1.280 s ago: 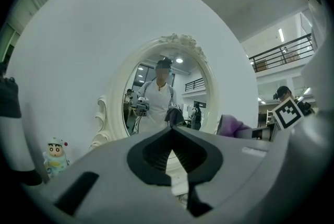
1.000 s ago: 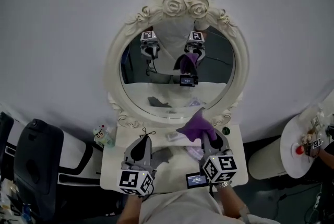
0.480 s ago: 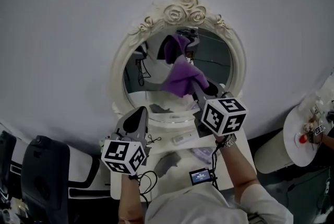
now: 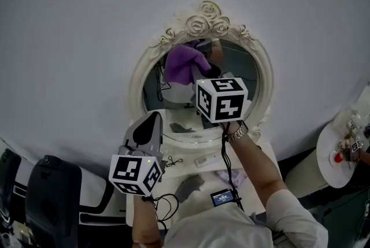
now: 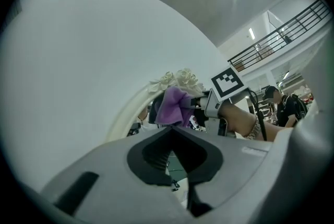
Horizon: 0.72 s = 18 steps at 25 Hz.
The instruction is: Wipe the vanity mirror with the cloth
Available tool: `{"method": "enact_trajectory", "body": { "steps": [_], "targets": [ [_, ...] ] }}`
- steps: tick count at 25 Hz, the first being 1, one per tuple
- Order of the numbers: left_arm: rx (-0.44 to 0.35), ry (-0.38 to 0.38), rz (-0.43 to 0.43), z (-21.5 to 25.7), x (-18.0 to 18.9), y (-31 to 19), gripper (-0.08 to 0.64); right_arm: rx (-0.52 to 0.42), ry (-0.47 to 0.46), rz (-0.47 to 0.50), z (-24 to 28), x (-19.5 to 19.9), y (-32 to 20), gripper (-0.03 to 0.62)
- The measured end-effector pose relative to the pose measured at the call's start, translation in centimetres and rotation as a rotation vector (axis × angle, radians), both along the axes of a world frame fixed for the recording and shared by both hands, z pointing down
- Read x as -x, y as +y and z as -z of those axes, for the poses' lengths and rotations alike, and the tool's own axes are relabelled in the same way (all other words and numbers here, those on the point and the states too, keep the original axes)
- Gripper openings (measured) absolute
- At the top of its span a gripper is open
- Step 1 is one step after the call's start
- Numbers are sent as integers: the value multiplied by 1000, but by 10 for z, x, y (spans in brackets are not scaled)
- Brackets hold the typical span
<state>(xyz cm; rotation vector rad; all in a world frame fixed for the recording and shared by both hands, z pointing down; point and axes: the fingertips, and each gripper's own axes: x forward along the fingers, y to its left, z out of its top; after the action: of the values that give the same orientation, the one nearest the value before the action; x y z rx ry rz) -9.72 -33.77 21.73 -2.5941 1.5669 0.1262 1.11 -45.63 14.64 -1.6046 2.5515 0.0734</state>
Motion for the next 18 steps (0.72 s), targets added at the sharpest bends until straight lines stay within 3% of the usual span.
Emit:
{"method": "enact_trajectory", "body": {
  "steps": [4, 9, 18],
  "targets": [
    [-9, 21, -14, 6, 6, 1, 3, -4, 11, -11, 8, 6, -15, 56],
    [19, -5, -78, -5, -11, 3, 3, 6, 1, 12, 10, 2, -20, 58],
    [39, -22, -157, -15, -47, 2, 3, -5, -27, -131, 5, -80, -23, 63]
  ]
}}
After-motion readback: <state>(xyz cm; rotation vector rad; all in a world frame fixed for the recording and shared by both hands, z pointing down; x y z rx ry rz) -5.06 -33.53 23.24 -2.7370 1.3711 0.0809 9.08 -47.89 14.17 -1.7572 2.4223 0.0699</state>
